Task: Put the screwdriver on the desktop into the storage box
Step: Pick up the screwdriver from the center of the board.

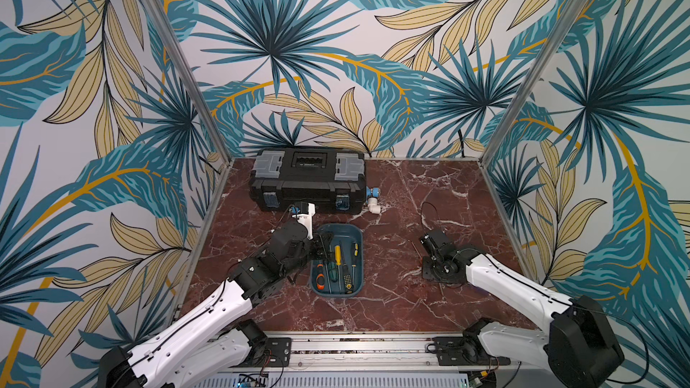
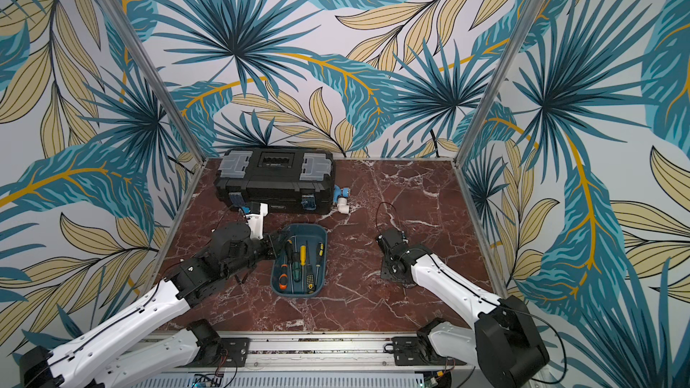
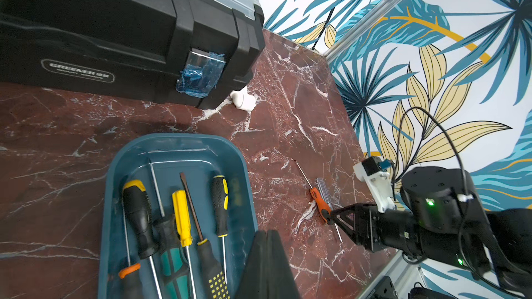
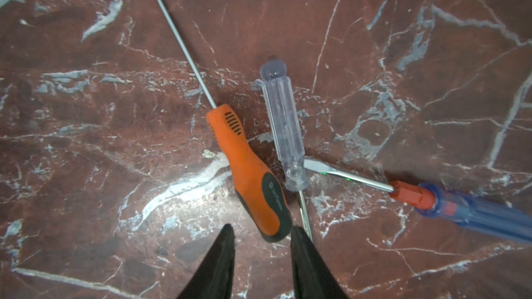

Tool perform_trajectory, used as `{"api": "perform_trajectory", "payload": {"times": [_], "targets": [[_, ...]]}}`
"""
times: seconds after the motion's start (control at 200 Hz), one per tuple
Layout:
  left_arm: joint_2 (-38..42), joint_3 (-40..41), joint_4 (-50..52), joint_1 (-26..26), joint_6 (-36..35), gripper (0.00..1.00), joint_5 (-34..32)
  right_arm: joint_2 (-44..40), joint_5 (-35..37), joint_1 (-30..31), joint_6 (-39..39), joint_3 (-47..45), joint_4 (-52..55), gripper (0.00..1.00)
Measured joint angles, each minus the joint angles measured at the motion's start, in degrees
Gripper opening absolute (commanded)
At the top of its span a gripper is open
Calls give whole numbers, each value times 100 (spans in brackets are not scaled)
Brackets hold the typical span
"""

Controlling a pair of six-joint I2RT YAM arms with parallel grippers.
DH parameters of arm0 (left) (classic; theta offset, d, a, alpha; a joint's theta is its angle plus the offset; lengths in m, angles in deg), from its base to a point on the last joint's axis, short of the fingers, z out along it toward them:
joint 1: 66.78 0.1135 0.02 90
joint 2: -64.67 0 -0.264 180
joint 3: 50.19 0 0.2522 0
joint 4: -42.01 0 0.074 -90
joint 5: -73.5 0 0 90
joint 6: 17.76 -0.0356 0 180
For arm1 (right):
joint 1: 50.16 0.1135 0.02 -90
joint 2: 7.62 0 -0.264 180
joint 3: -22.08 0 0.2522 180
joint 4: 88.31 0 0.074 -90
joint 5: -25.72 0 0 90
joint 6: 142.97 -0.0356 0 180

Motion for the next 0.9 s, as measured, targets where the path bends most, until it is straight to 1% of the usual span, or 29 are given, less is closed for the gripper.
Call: {"api": "perform_trajectory", "payload": {"times": [0.07,0.205,0.27,0.366,0.471,0.551,0.756,0.897], "targets": [[33,33,-4,11,-55,4,101,188,2,-2,94,83,-44,36],[76,79,0,28,-83,4,170,476,4,-2,170,203,-116,36],[79,79,0,35,-83,7,186,629,7,-2,173,264,-122,36],[76,79,7,48,-72,21,195,761,4,-2,170,289,-138,36],[31,79,46,52,-94,32,205,796,4,-4,170,291,-140,36],[-63,74,146,52,-170,39,199,826,-17,-2,173,315,-140,36],[-463,52,557,52,-295,46,208,1126,-229,-9,175,361,-184,36],[-518,52,671,52,-302,51,199,1172,-326,-9,173,361,-208,34]]}}
